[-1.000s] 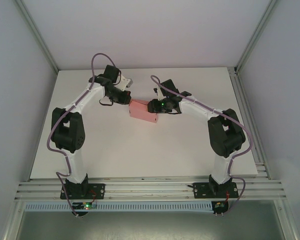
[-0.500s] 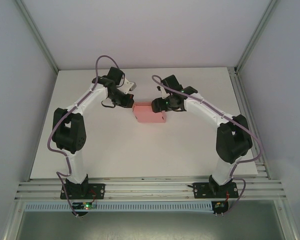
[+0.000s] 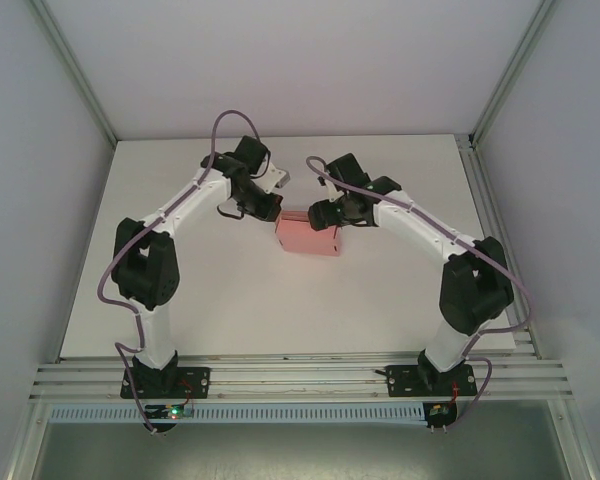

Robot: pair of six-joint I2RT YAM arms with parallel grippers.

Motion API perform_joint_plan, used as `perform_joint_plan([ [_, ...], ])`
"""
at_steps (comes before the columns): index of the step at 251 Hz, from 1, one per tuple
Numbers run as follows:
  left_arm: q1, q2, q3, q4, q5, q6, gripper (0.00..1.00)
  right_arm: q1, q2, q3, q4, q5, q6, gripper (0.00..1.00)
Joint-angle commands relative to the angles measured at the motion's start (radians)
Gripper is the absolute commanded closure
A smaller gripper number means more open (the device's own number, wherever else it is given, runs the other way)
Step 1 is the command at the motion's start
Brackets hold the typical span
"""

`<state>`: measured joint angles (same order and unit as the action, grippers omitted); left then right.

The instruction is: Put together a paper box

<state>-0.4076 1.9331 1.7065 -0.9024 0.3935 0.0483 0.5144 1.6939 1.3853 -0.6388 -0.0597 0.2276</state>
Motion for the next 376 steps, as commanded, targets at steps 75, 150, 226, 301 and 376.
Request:
perform_joint_plan([
  [75, -0.090, 0.047, 0.029, -0.069, -0.162, -0.001, 1.00, -0.008, -0.165, -0.146, 0.049, 0.105, -0.001, 0.36],
  [150, -0.130, 0.041, 0.042, -0.087, -0.208, 0.006, 1.00, 0.012, -0.238, -0.233, 0.005, 0.128, 0.008, 0.48],
  [226, -0.148, 0.048, 0.050, -0.099, -0.250, -0.001, 1.00, 0.073, -0.323, -0.308, -0.030, 0.082, 0.079, 0.51],
  [301, -0.159, 0.046, 0.048, -0.104, -0.274, -0.004, 1.00, 0.098, -0.381, -0.349, -0.027, 0.140, 0.119, 0.53],
  [376, -0.171, 0.036, 0.041, -0.105, -0.290, -0.013, 1.00, 0.099, -0.305, -0.343, 0.011, 0.163, 0.154, 0.68],
])
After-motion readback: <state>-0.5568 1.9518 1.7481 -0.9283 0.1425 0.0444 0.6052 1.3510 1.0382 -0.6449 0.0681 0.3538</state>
